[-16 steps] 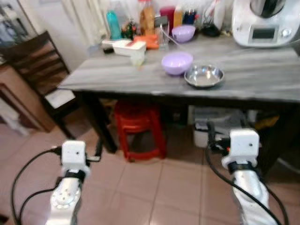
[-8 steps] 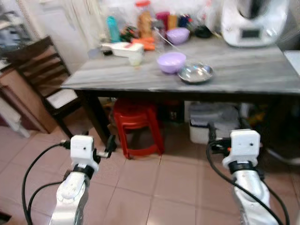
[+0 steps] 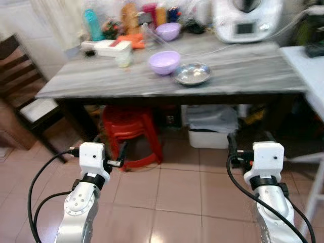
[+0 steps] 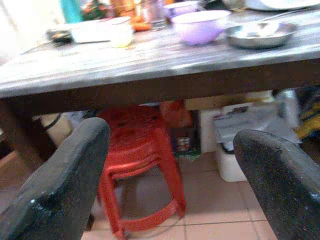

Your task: Setting the table

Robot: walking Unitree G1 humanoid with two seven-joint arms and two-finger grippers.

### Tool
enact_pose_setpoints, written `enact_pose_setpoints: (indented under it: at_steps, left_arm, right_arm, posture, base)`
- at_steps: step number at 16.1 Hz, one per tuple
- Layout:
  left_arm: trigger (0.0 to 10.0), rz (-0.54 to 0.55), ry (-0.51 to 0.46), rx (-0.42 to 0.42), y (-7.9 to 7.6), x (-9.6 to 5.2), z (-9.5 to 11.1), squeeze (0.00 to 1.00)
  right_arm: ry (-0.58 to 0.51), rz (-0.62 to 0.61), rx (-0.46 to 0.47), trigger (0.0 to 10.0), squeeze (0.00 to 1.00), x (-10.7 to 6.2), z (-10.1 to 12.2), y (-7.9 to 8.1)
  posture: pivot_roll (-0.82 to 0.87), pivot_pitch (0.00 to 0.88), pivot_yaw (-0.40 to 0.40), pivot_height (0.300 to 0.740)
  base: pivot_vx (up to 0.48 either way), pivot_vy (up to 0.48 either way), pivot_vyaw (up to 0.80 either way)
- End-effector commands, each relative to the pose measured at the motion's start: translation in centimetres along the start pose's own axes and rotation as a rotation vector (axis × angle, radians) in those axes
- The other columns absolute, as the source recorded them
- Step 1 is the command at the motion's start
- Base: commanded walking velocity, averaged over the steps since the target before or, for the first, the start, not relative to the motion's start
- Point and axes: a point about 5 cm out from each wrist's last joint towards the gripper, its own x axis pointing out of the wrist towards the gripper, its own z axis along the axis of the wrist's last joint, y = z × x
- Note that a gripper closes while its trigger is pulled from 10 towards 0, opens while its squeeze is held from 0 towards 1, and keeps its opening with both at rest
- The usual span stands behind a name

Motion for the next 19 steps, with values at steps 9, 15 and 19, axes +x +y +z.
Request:
enact_pose_setpoints:
  at_steps: [9, 15, 19]
  left_arm:
    - [10.0, 0.015, 0.0, 0.0, 0.93, 0.1, 0.41, 0.0]
    - [10.0, 0.007, -0.001, 0.001, 0.97, 0.29, 0.48, 0.0]
    - [10.0, 0.006, -0.005, -0.004, 0.9, 0.4, 0.56, 0.0]
  right_arm:
    - [-0.01, 0.005, 0.02, 10.0, 0.0, 0.11, 0.35, 0.15]
    - [-0.011, 0.008, 0.023, 10.0, 0.0, 0.29, 0.34, 0.24]
    - [-0.013, 0.01, 0.021, 10.0, 0.0, 0.42, 0.38, 0.31]
  posture:
    - [-0.05, 0.0, 0.15, 0.74]
    - [-0.05, 0.0, 0.146, 0.74]
    - [-0.04, 0.0, 0.145, 0.74]
  base:
    - [0.0, -0.205, -0.23]
    - [0.0, -0.28, -0.07]
    - [0.0, -0.277, -0.42]
